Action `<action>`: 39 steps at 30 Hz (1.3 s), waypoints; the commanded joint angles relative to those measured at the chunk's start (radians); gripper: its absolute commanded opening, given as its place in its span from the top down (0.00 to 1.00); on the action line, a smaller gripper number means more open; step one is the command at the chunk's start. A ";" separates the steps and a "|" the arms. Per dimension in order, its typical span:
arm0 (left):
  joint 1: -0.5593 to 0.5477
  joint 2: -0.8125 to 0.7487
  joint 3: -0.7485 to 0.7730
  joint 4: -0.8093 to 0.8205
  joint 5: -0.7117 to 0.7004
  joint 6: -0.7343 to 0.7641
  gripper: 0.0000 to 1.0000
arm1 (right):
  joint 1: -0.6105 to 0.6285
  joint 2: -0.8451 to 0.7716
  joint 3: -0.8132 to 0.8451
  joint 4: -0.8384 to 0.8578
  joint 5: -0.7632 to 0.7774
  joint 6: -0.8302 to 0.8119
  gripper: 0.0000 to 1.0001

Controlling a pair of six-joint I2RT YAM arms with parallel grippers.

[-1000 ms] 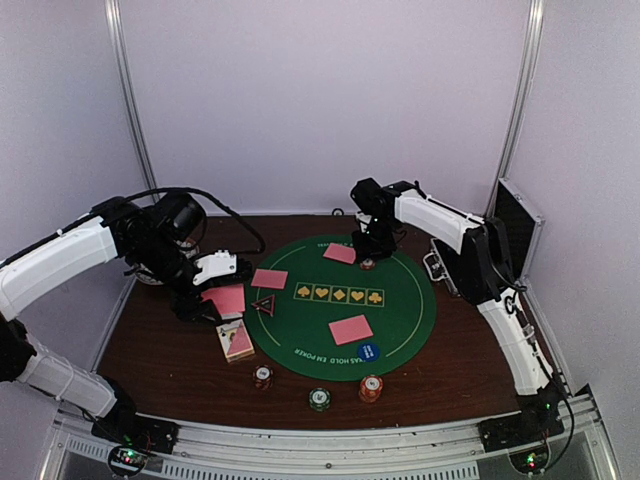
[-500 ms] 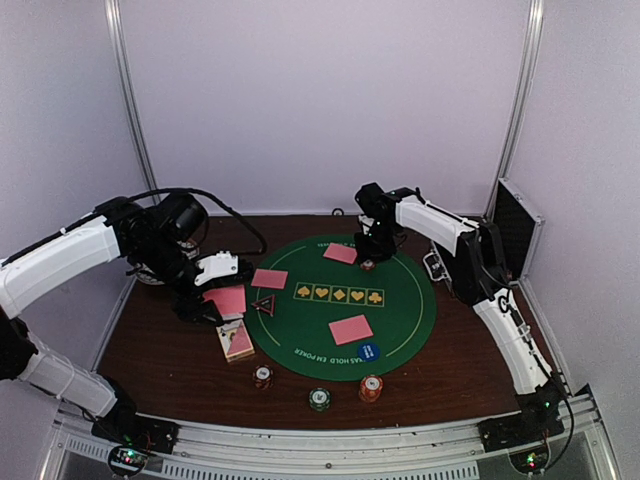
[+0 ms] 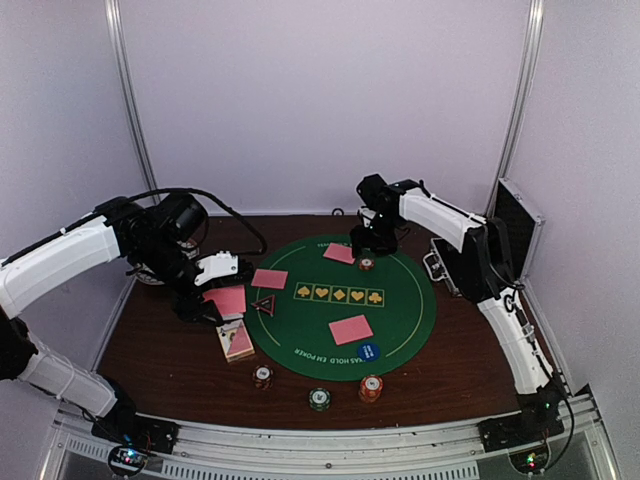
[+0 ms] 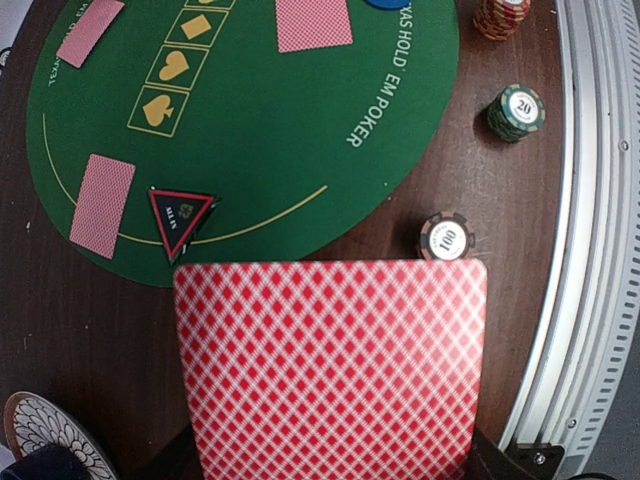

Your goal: Distribute texas hold em gaming equipment

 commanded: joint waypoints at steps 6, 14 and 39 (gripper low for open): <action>-0.002 -0.027 0.034 0.012 0.012 -0.012 1.00 | 0.144 -0.513 -0.460 0.064 0.076 -0.001 0.21; -0.002 -0.038 0.024 0.002 0.009 -0.006 1.00 | 0.394 -0.877 -1.031 0.161 0.081 0.147 0.15; -0.002 -0.045 0.014 0.001 0.013 -0.012 1.00 | 0.684 -0.814 -1.245 0.169 0.064 0.289 0.25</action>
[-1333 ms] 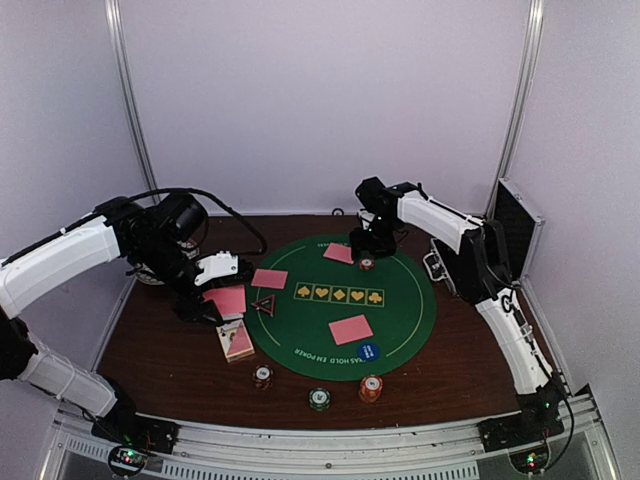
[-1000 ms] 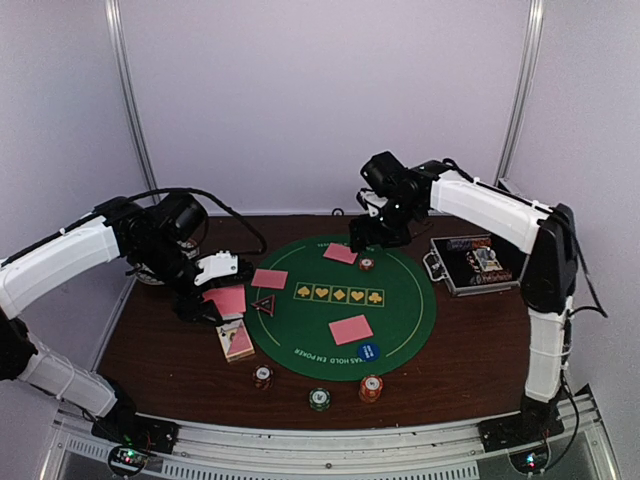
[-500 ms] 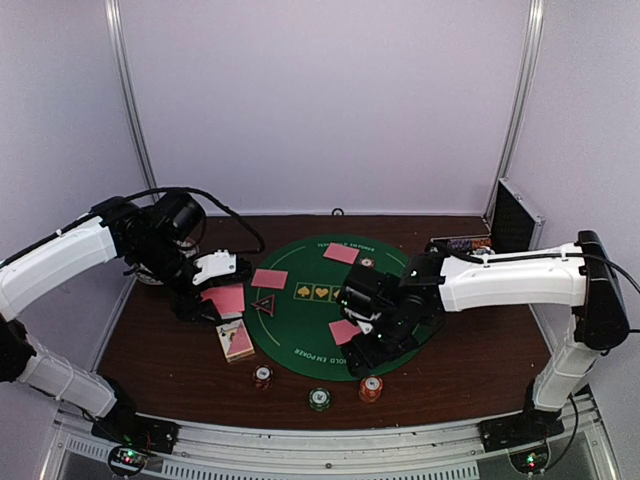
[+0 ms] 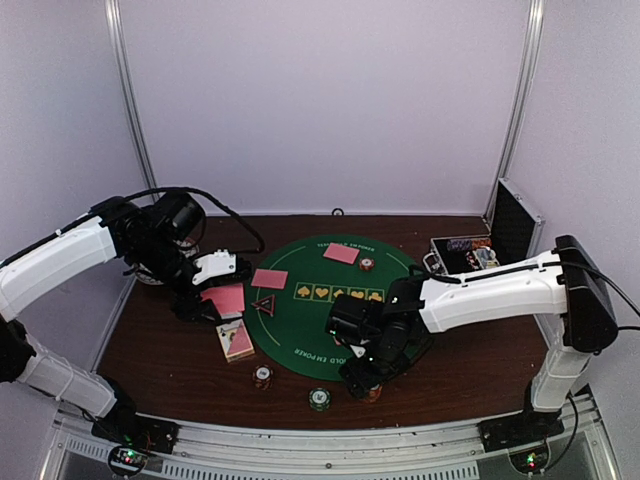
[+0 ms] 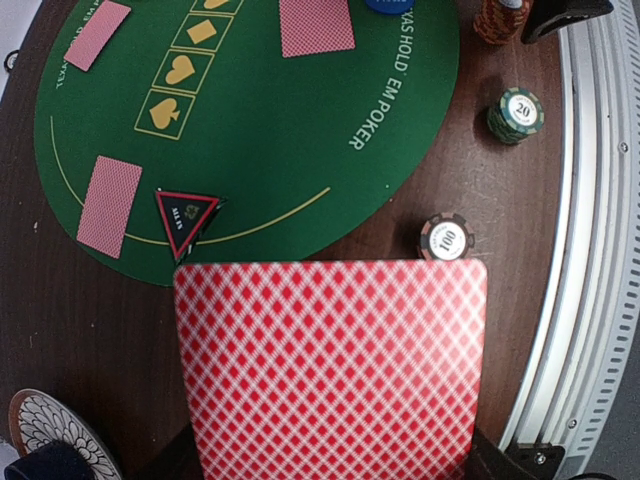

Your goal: Distribute texas hold em gaming equipment

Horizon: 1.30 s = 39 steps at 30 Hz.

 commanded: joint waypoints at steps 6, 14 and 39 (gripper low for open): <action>-0.002 -0.020 0.019 0.003 0.018 -0.013 1.00 | 0.003 0.013 -0.021 0.003 0.050 -0.004 0.33; -0.002 -0.017 0.022 0.004 0.022 -0.016 1.00 | 0.003 0.012 -0.012 -0.023 0.087 -0.019 0.50; -0.002 -0.037 0.014 -0.003 0.023 -0.022 1.00 | -0.090 0.184 0.406 -0.033 0.046 -0.089 0.77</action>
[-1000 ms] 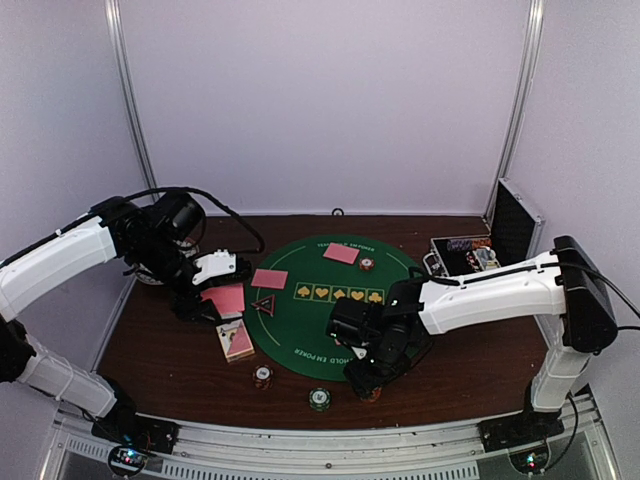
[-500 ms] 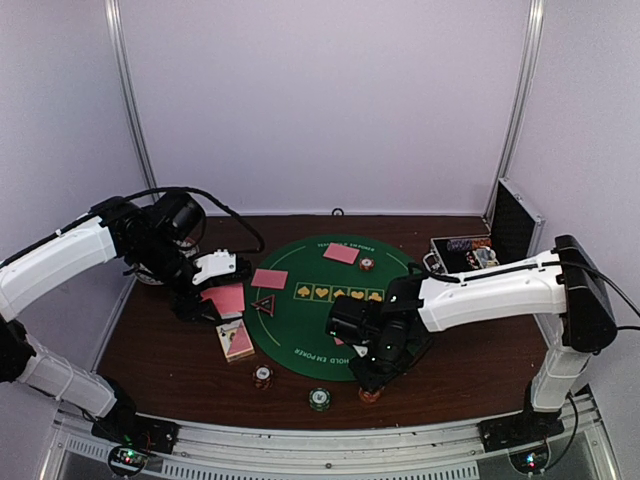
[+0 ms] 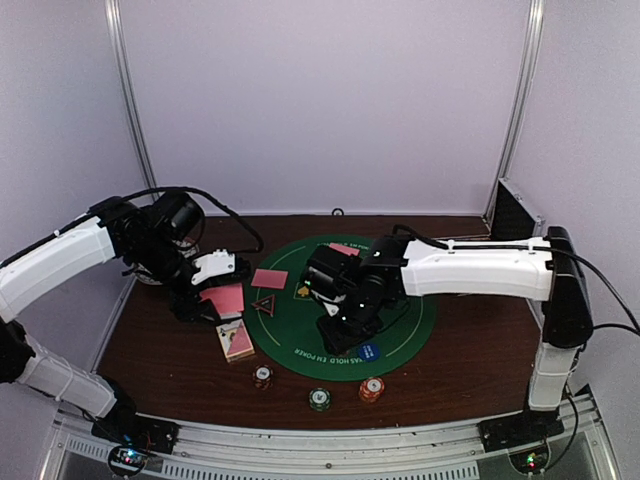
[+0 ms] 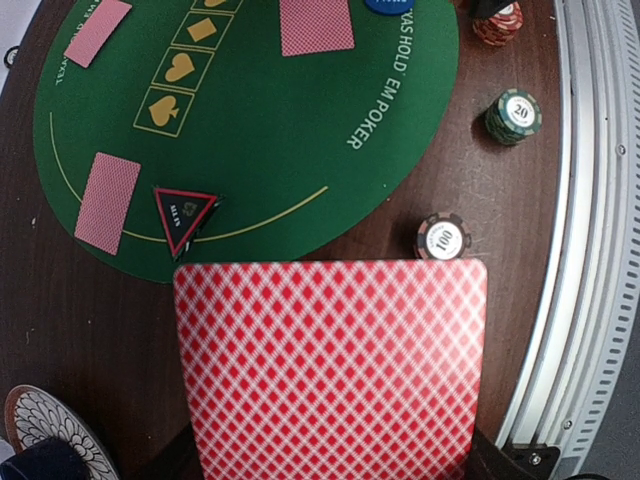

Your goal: Distribute texas hold em gaming equipment

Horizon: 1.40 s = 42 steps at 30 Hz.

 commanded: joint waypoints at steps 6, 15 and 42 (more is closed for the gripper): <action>-0.002 -0.040 0.009 0.002 0.022 -0.008 1.00 | -0.095 0.348 0.370 0.063 -0.061 -0.058 0.79; -0.002 -0.046 0.001 0.004 0.021 -0.001 1.00 | -0.169 0.646 0.720 0.019 -0.087 -0.057 0.80; -0.002 -0.051 -0.012 0.003 0.025 0.005 1.00 | -0.210 0.755 0.875 0.049 -0.135 -0.009 0.33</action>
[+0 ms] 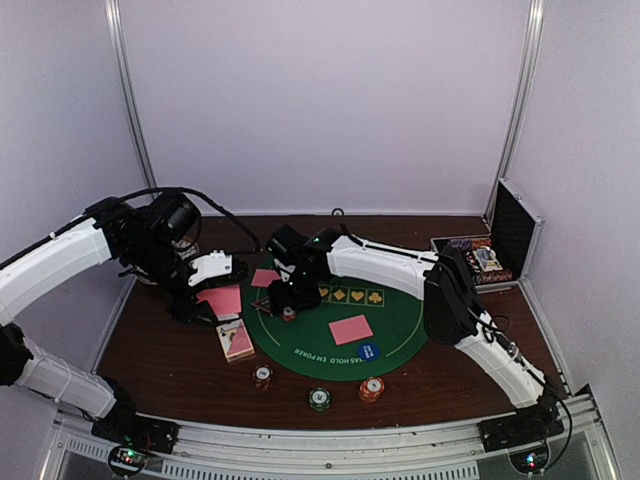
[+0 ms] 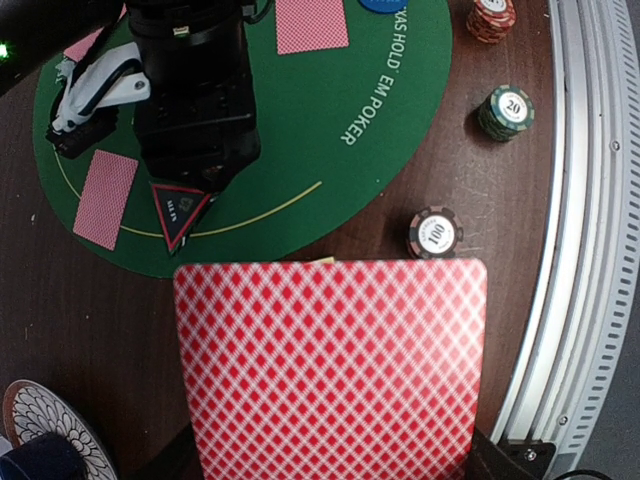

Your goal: Distribute texas hold em gaming equipment

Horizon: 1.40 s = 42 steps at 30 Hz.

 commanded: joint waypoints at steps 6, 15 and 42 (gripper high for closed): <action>-0.002 -0.028 -0.006 0.020 0.023 0.006 1.00 | -0.016 -0.109 -0.002 -0.051 0.032 -0.025 0.31; -0.002 -0.035 -0.008 0.020 0.020 0.006 1.00 | -0.014 -0.506 -0.468 -0.010 0.060 -0.055 0.22; -0.002 -0.009 0.010 0.018 0.027 -0.002 1.00 | 0.223 -0.872 -1.235 0.113 0.058 0.175 0.13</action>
